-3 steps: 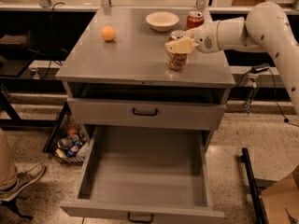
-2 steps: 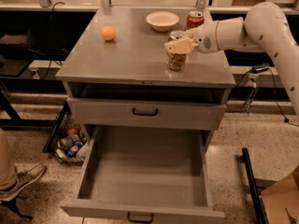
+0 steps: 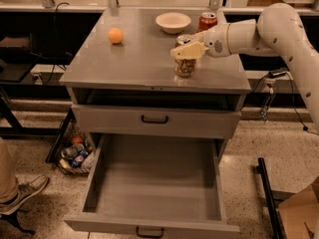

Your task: Pick orange can from middle drawer and place on counter

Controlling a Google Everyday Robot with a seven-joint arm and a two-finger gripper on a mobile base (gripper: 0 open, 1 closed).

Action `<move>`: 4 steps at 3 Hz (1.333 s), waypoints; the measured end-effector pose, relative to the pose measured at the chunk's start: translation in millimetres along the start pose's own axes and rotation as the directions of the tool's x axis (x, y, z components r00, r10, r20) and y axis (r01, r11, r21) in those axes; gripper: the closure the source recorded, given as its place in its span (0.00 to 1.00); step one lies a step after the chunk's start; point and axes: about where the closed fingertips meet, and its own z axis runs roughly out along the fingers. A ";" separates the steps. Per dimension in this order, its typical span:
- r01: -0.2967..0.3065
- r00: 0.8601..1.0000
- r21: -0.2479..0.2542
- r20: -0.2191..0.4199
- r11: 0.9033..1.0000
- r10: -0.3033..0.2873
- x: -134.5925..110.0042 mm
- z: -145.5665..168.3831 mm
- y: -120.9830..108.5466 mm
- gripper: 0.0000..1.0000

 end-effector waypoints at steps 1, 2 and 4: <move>0.002 1.000 0.007 0.006 1.000 -0.002 -0.7 -3.4 -1.0 0.00; 0.009 1.000 0.029 0.009 1.000 -0.010 -2.4 -12.0 -4.0 0.00; 0.101 0.985 0.271 0.107 0.957 -0.135 -39.0 -115.3 20.8 0.00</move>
Offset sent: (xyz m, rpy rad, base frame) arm -0.0035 -0.0281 0.0150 -0.0089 -0.0429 -0.0573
